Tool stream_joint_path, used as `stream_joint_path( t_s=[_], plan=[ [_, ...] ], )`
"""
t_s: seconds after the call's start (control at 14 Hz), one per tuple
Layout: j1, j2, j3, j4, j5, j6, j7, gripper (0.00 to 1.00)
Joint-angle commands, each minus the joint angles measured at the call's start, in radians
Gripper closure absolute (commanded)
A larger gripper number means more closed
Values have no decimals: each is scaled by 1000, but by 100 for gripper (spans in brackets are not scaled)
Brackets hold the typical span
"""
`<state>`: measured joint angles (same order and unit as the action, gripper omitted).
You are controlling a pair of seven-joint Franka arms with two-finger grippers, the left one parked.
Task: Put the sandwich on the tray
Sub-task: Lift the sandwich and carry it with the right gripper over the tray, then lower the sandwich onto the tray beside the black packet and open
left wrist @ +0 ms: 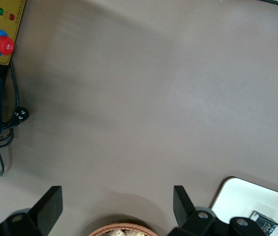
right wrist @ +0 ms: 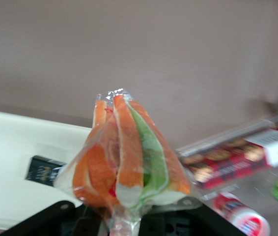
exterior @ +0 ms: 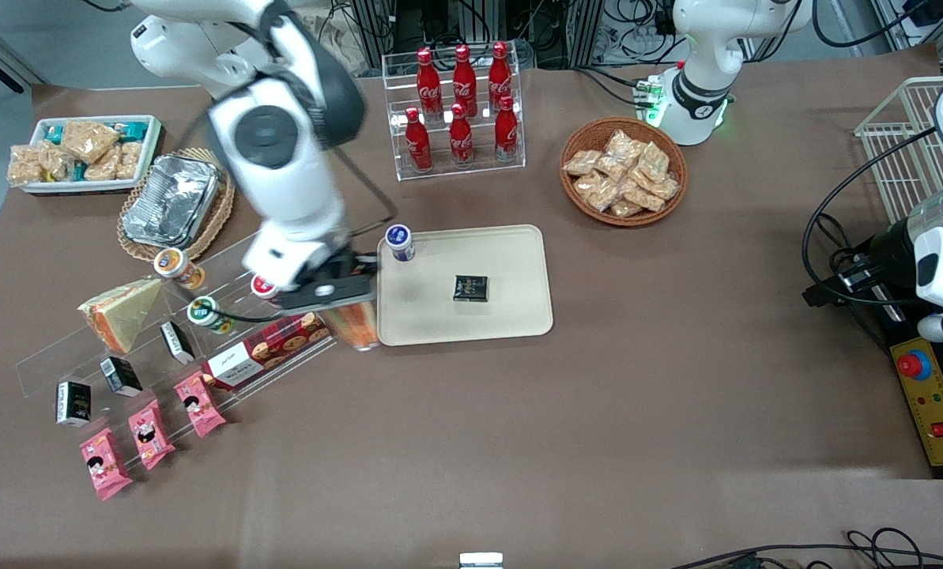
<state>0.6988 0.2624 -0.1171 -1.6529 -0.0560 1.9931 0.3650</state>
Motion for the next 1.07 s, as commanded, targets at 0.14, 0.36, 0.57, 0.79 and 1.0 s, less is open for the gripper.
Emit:
stream_joint_path(
  t_s=[0.14,0.36,0.57,0.79,1.0],
  plan=[
    [146,159,-6,38,-15,108,-98,100],
    [218,262,-6,38,-27,215,-190,100],
    [228,354,-6,38,-53,369,-383,100],
    [214,408,-7,32,-56,469,-614,100],
    [199,423,-9,24,-54,487,-754,100]
  ],
)
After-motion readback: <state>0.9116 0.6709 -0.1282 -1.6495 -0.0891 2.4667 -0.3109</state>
